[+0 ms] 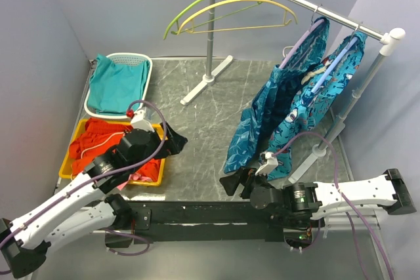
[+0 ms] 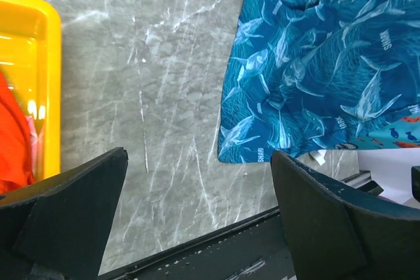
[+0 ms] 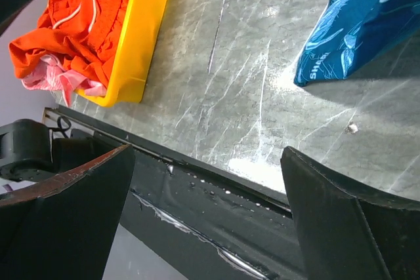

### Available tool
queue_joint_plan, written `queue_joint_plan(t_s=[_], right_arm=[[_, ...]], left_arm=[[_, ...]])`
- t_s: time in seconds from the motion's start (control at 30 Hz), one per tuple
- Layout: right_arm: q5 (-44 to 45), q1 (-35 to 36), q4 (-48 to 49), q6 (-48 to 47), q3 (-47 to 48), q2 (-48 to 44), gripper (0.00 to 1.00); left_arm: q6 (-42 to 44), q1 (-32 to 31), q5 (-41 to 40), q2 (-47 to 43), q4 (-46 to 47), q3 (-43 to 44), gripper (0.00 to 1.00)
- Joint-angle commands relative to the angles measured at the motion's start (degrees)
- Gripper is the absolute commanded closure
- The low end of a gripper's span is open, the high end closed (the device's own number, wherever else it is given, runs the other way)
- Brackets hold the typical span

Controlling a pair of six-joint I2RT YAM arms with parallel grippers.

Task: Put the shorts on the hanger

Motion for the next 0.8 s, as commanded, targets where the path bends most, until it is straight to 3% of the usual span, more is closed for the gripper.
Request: queue_joint_plan(t_s=[0.0, 0.1, 0.2, 0.33, 0.47, 0.77], right_arm=[[1.16, -0.19, 1.06, -1.4, 2.59, 0.76, 0.0], [0.81, -0.45, 1.15, -3.07, 4.17, 2.42, 0.0], [-1.02, -2.2, 2.72, -6.06, 6.11, 5.32, 0.0], [-11.81, -8.53, 7.46, -13.51, 8.65, 10.94, 0.0], [-16.4, -11.0, 10.37, -15.91, 9.98, 16.65, 0.0], [-21.86, -12.14, 18.28, -18.54, 9.98, 23.51, 0.0]], left_arm=[[0.43, -0.1, -4.57, -1.5, -3.49, 1.54, 0.04], [-2.38, 0.68, -8.19, -0.36, -8.42, 2.78, 0.04], [-2.74, 4.53, -4.79, -0.71, -6.94, 2.51, 0.04], [-3.36, 9.29, -1.0, -0.27, -7.54, 3.12, 0.04], [-3.1, 15.17, 0.58, 0.52, -10.79, 4.53, 0.04], [5.42, 44.96, 7.09, 3.14, -20.2, 9.19, 0.01]])
